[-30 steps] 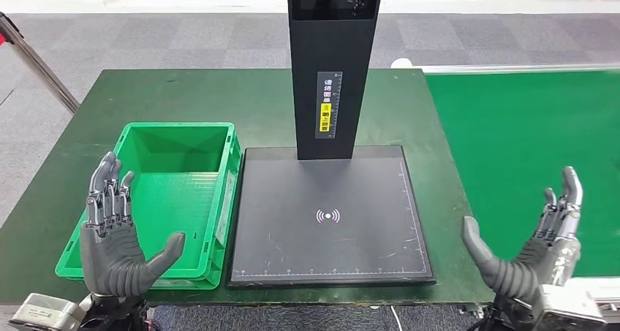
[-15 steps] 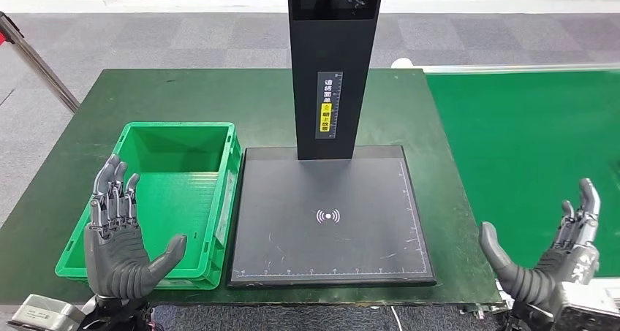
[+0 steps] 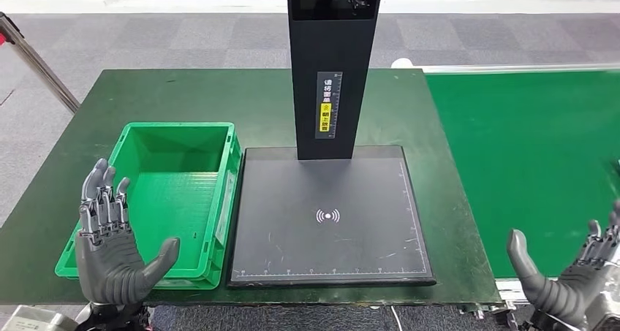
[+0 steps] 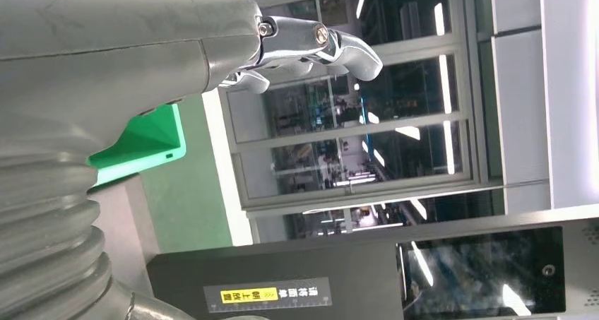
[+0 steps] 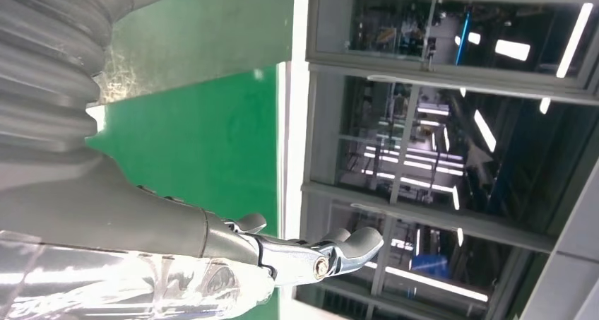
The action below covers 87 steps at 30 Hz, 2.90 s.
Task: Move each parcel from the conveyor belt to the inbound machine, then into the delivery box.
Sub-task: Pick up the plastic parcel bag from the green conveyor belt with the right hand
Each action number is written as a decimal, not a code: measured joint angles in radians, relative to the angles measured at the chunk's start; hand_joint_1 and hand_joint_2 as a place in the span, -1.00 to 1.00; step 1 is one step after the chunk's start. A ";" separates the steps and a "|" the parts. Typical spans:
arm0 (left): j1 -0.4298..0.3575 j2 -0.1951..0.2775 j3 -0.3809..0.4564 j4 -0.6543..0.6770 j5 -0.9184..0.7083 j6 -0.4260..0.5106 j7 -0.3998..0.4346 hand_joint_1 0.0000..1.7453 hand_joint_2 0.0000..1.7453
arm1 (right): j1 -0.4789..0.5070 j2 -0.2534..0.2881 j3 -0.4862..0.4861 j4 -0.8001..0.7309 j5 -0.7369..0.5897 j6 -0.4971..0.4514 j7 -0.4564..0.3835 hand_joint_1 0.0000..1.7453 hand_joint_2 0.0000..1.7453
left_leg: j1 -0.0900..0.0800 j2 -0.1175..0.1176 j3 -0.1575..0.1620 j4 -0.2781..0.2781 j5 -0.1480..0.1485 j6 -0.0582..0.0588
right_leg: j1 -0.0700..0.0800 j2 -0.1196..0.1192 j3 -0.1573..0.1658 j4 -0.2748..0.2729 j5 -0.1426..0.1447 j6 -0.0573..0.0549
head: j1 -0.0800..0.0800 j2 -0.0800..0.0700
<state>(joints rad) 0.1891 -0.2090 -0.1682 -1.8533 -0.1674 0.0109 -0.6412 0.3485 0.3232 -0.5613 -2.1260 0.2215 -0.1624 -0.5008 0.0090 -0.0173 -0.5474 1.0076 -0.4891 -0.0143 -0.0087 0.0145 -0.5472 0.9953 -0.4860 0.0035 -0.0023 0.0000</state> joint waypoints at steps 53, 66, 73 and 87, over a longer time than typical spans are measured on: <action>-0.027 0.018 0.063 -0.013 0.100 0.011 -0.053 -1.00 1.00 | -0.178 -0.372 -0.386 0.161 0.822 0.444 0.171 -1.00 1.00 | -0.001 0.000 0.000 0.000 0.000 0.001 | -0.002 0.000 0.000 0.000 0.000 0.000 | 0.000 0.000; -0.008 0.041 0.079 -0.019 0.114 0.006 -0.057 -1.00 1.00 | -0.224 -0.564 -0.388 0.368 0.815 0.488 0.241 -1.00 1.00 | -0.003 -0.001 0.000 0.000 0.000 0.001 | -0.003 0.000 0.000 0.000 0.001 0.001 | 0.000 0.000; -0.018 0.048 0.081 -0.016 0.130 0.013 -0.058 -1.00 1.00 | -0.223 -0.670 -0.428 0.455 0.827 0.553 0.206 -1.00 1.00 | -0.003 0.000 0.000 0.000 0.000 0.001 | -0.003 0.000 -0.001 0.000 0.001 0.001 | 0.000 0.000; -0.058 0.062 0.080 0.022 0.149 0.011 -0.057 -1.00 1.00 | -0.233 -0.757 -0.532 0.646 1.072 0.562 0.165 -1.00 1.00 | -0.003 0.000 0.000 0.000 -0.001 0.001 | -0.003 0.000 -0.001 -0.001 0.001 0.001 | 0.000 0.000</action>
<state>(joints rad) 0.1315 -0.1467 -0.0879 -1.8313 -0.0181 0.0220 -0.6984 0.1157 -0.4336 -1.0929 -1.4798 1.2934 0.3996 -0.3353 0.0057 -0.0174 -0.5474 1.0080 -0.4898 -0.0128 -0.0120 0.0145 -0.5481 0.9947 -0.4854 0.0049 -0.0023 0.0000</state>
